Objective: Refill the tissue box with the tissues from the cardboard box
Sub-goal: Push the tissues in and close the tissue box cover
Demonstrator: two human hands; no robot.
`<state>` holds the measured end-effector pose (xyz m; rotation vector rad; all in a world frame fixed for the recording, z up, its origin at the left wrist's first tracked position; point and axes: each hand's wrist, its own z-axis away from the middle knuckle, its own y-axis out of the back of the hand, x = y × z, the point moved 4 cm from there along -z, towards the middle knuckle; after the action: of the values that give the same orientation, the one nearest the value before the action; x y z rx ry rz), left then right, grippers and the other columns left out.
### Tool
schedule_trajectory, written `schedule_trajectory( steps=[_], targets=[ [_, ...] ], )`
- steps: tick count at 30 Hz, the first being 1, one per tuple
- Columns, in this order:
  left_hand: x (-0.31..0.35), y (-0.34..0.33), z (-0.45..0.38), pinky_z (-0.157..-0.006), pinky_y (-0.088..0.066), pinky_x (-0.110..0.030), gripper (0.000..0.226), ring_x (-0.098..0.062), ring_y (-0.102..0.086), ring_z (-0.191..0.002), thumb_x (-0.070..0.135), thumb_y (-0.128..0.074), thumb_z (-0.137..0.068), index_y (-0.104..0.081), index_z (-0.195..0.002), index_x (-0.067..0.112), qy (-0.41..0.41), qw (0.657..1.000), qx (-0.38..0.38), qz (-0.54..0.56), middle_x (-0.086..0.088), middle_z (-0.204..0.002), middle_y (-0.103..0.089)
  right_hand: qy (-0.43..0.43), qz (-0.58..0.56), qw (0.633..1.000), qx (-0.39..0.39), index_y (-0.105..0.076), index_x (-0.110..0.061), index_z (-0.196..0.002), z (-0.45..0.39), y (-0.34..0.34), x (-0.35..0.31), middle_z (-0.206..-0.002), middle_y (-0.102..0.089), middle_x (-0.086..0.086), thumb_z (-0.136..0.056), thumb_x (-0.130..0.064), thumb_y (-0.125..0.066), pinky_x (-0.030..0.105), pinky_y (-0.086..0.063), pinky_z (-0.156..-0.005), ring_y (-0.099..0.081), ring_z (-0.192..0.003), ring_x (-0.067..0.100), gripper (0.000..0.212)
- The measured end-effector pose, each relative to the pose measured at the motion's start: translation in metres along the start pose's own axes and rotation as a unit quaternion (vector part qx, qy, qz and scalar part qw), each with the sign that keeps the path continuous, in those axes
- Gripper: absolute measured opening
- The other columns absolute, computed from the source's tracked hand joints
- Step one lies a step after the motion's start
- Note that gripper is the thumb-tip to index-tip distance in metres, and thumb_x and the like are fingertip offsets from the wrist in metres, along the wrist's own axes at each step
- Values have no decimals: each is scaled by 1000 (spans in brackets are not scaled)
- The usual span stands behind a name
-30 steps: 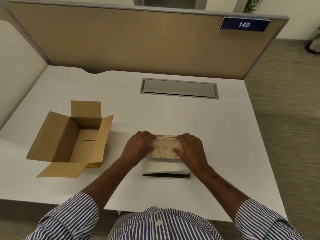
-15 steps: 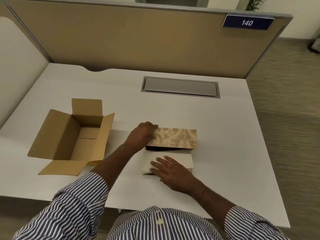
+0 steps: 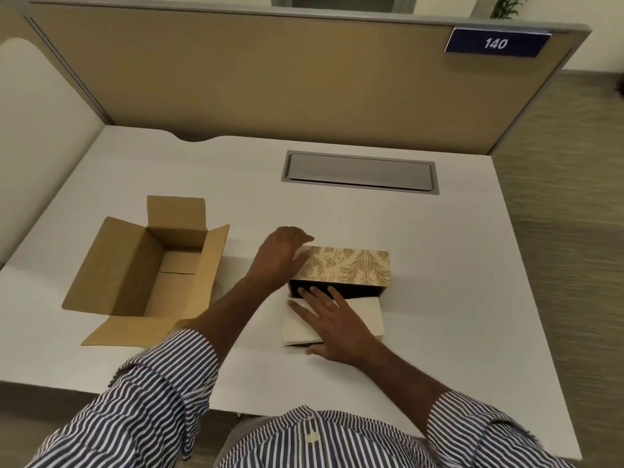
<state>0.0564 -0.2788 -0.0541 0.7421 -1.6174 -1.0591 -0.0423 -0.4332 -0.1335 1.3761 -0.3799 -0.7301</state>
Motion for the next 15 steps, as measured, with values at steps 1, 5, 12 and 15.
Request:
schedule_trajectory(
  steps=[1, 5, 12, 15],
  targets=[
    [6, 7, 11, -86, -51, -38, 24, -25, -62, -102, 29, -57, -99, -70, -113, 15, -27, 998, 55, -3, -4, -111, -69, -18, -17, 1000, 9, -7, -27, -162, 7, 3, 6, -168, -18, 11, -76, -67, -71, 54, -15, -124, -20, -154, 32, 115],
    [26, -11, 75, -72, -55, -32, 30, -17, -64, -89, 48, -47, -99, -63, -107, 24, -128, 991, 13, 24, 4, -102, -68, -87, -33, 996, 13, -18, -22, -161, 46, 10, 41, -164, -28, 11, -72, -74, -69, 51, -21, -122, -30, -150, 33, 116],
    [6, -91, 110, -125, -19, -46, 125, -28, -15, -154, 68, -71, -73, 8, -159, 24, -56, 964, -241, -102, -4, -168, -11, -122, -13, 992, -34, -6, -24, -162, 56, 5, 66, -160, -31, 8, -73, -73, -69, 42, -21, -123, -32, -145, 26, 120],
    [3, -98, 99, -122, -23, -49, 127, -32, -25, -148, 56, -76, -73, 12, -159, 23, -65, 957, -241, -150, -8, -164, -20, -126, -3, 992, -27, -10, -24, -162, 54, 2, 62, -156, -37, 8, -71, -69, -72, 44, -26, -121, -39, -140, 27, 119]
  ],
)
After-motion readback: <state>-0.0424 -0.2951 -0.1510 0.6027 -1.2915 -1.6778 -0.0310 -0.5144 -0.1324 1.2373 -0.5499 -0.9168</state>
